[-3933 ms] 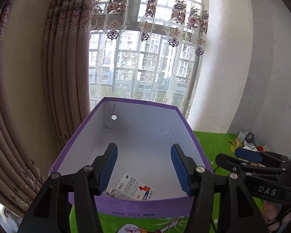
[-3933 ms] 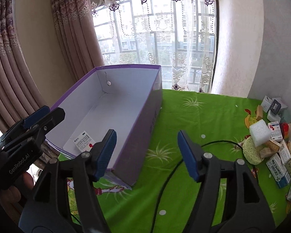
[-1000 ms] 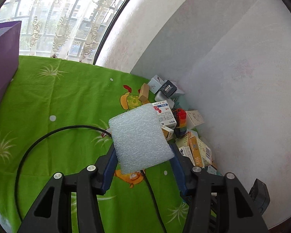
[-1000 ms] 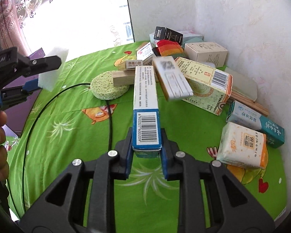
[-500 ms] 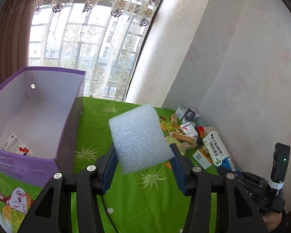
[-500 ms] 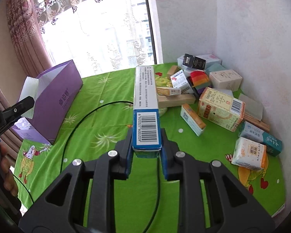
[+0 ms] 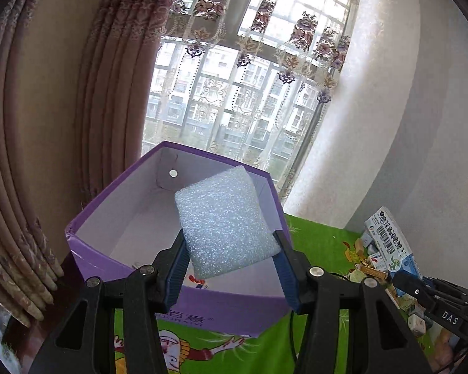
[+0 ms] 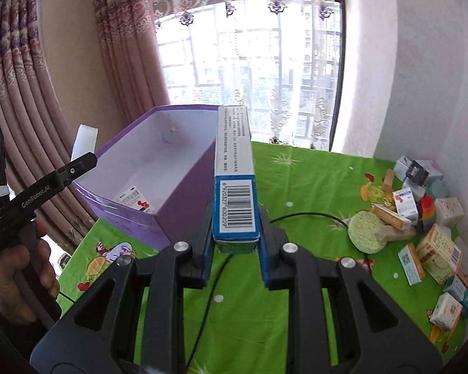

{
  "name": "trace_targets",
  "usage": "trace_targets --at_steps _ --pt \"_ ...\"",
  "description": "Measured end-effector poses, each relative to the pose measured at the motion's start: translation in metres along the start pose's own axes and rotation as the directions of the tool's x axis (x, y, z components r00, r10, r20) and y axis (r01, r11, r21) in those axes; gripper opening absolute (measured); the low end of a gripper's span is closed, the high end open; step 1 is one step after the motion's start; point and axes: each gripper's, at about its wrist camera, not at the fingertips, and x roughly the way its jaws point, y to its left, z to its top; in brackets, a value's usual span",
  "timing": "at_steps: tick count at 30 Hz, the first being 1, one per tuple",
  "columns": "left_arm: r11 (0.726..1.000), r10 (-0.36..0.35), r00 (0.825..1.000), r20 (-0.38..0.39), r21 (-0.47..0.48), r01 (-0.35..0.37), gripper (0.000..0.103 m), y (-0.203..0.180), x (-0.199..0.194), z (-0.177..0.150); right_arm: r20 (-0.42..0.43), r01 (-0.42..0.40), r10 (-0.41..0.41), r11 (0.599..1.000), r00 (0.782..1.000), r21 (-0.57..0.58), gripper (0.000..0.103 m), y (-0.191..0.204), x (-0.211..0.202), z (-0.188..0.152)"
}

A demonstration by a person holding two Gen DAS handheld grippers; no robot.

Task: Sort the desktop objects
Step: 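Carry the foam block and long box to the purple box and release them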

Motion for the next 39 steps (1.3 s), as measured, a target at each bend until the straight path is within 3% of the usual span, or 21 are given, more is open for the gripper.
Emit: trace_targets --at_steps 6,11,21,24,26,28,33,39 --pt "0.998 0.047 0.998 0.032 -0.036 -0.046 0.053 0.032 -0.001 0.014 -0.02 -0.063 0.061 0.994 0.998 -0.091 0.026 0.05 0.031 0.025" --pt "0.998 0.043 0.998 0.042 -0.045 -0.042 0.052 0.041 -0.002 0.019 -0.065 -0.092 0.084 0.988 0.994 -0.127 0.026 0.076 0.063 0.033" --pt "0.999 0.02 1.0 0.019 -0.039 -0.019 0.053 0.048 0.017 0.024 -0.115 -0.083 0.068 0.988 0.991 -0.128 0.028 0.08 0.089 0.034" --pt "0.999 0.002 1.0 0.001 -0.044 -0.002 0.061 0.046 0.024 0.025 -0.118 -0.073 0.06 0.992 0.991 -0.102 0.032 0.072 0.09 0.032" --pt "0.999 -0.011 1.0 0.0 -0.032 0.011 0.07 0.042 0.025 0.024 -0.103 -0.06 0.053 0.996 0.993 -0.069 0.045 0.064 0.084 0.03" --pt "0.999 -0.023 1.0 0.002 -0.025 0.023 0.078 0.038 0.024 0.023 -0.094 -0.044 0.04 0.998 0.995 -0.041 0.049 0.053 0.077 0.025" --pt "0.998 -0.057 0.998 -0.009 -0.004 0.057 0.078 0.023 0.024 0.019 -0.059 0.036 -0.035 0.999 0.998 0.007 0.051 0.022 0.047 0.005" --pt "0.993 -0.105 0.994 -0.013 0.054 0.106 0.079 -0.017 0.019 0.009 -0.066 0.131 -0.123 0.983 0.99 0.133 0.058 -0.044 0.015 -0.03"
